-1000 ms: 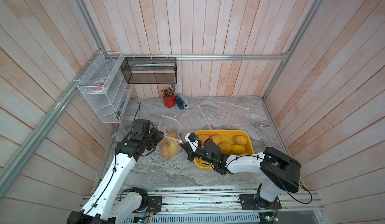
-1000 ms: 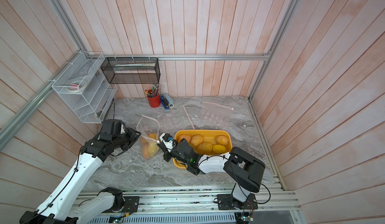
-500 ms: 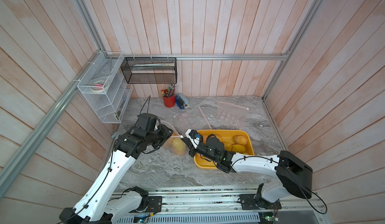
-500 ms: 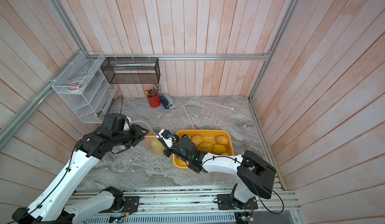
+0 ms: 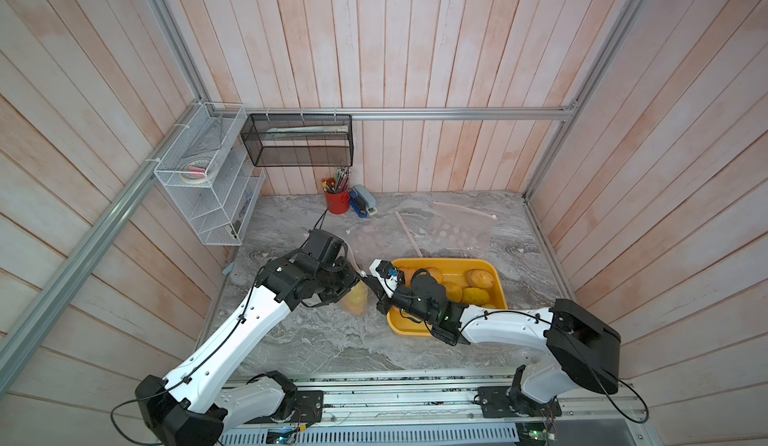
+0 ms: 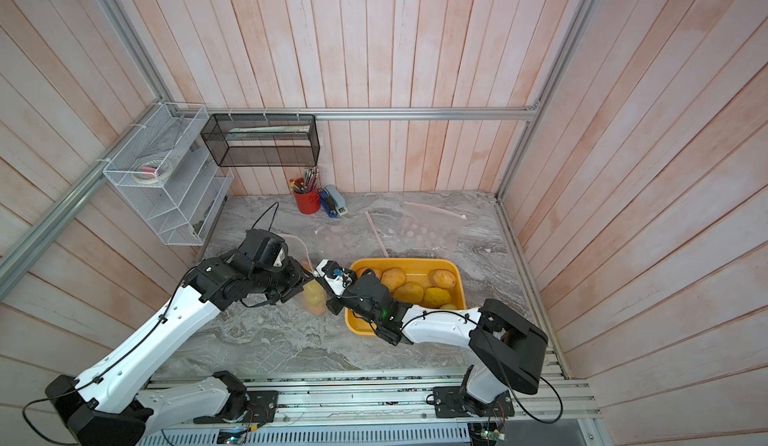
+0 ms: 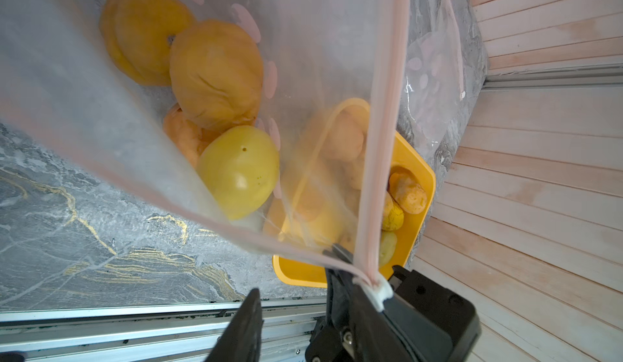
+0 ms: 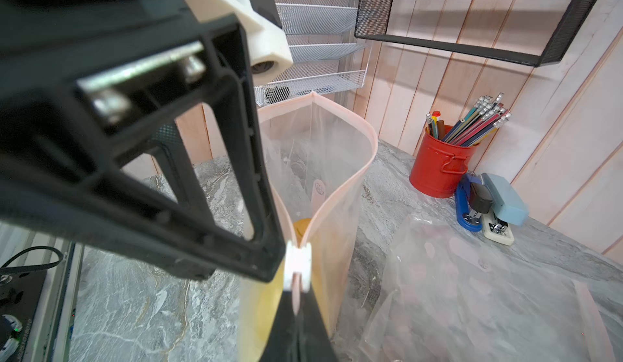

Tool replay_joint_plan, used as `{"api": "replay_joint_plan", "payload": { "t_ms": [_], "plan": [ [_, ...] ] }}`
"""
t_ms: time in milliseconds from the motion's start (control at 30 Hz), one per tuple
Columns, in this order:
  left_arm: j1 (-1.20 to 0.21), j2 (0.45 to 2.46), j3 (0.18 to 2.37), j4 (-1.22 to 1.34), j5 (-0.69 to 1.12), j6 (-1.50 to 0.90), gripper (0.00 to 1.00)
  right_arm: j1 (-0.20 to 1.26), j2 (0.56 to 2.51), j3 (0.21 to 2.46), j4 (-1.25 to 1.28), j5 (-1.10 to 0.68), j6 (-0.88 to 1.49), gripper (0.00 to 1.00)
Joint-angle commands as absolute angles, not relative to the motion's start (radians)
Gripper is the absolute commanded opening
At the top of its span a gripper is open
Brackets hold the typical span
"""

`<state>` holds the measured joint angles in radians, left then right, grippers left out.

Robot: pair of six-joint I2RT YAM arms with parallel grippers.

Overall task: Put the potatoes into a zipper bag and zip it
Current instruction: Zip the zipper on the zipper food storage bag.

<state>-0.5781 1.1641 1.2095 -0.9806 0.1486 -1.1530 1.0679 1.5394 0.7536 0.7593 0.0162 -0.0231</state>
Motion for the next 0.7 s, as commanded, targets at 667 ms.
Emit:
{"api": "replay_joint_plan", "payload": {
  "t_ms": [667],
  "plan": [
    [-0.569,1.187,1.248,-0.943,0.172,-1.132,0.44,1.103,1.597,0.774,0.791,0.008,-0.035,0.0]
  ]
}}
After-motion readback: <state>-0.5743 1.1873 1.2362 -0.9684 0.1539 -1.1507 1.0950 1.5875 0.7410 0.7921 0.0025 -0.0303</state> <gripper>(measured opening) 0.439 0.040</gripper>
